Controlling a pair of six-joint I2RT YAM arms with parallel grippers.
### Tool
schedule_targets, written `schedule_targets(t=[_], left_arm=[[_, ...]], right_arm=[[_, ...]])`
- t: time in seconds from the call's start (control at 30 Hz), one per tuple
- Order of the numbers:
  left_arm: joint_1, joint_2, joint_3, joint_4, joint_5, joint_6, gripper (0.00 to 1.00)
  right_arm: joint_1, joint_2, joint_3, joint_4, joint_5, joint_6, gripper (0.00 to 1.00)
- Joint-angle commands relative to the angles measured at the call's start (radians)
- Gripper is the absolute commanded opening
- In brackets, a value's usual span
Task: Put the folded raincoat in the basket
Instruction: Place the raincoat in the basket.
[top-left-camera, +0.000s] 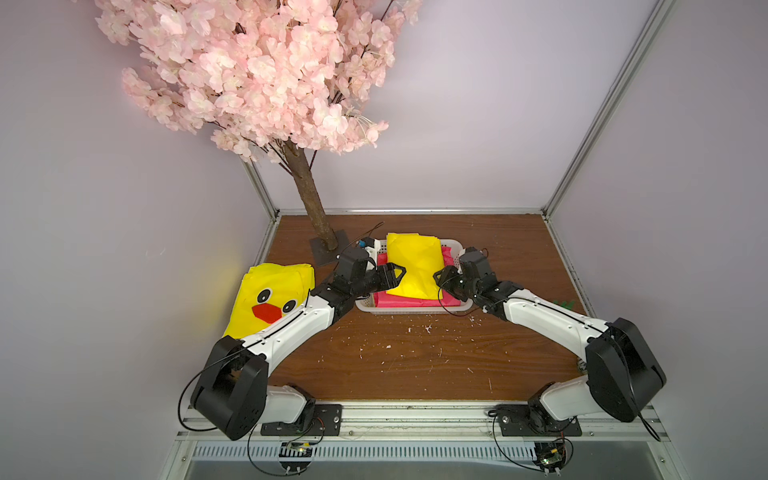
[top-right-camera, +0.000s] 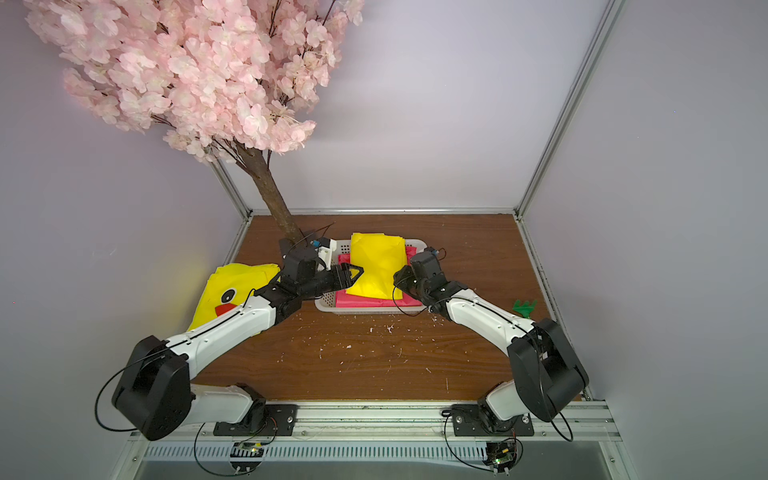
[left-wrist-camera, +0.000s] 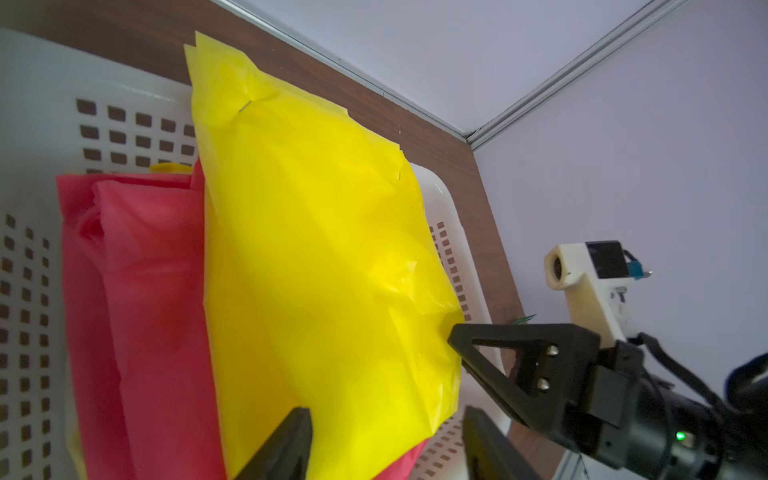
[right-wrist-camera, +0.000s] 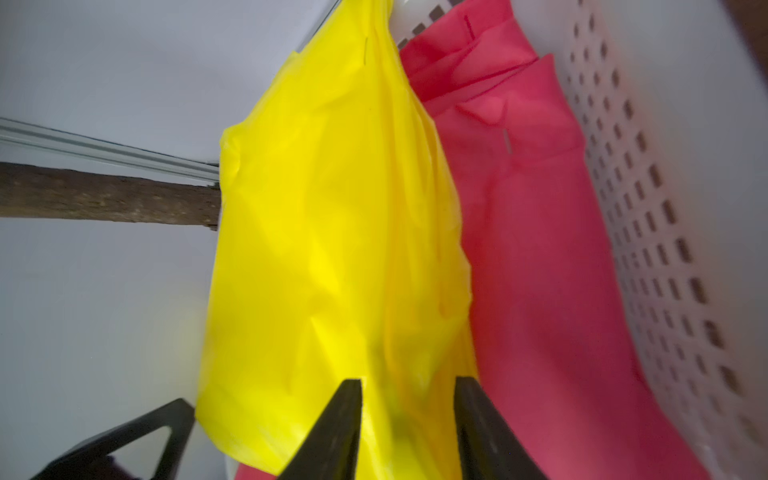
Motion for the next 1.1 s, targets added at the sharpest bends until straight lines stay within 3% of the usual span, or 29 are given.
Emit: schedule_targets(t=[0.0, 0.1, 0.2, 0.33, 0.57, 0.73, 1.07], left_arm=[[0.008, -0.067, 0.006, -0.013, -0.015, 0.005, 0.87], [0.01, -0.12, 0.035, -0.081, -0.067, 0.025, 0.99], [0.008, -0.135, 0.09, -0.121, -0.105, 0.04, 1.0], [0.011, -0.031, 0.208, -0.147, -0.096, 0.079, 1.0], [0.03, 0.212, 0.288, 0.044, 0.027, 0.006, 1.0], [0.03, 0.289, 0.253, 0.136, 0.053, -0.037, 1.0], [0.03, 0.279, -0.002, 0.253, 0.05, -0.075, 1.0]], right_arm=[[-0.005, -0.067, 0.022, 0.023, 0.062, -0.018, 0.53], [-0.013, -0.095, 0.046, -0.001, 0.08, -0.037, 0.61], [-0.021, -0.104, 0.098, -0.018, 0.091, -0.08, 0.62], [-0.042, -0.002, 0.254, -0.097, 0.01, -0.168, 0.62], [-0.049, 0.251, 0.494, -0.225, -0.129, -0.261, 0.59], [-0.048, 0.3, 0.449, -0.205, -0.17, -0.263, 0.58], [-0.049, 0.316, 0.256, -0.121, -0.22, -0.243, 0.56]])
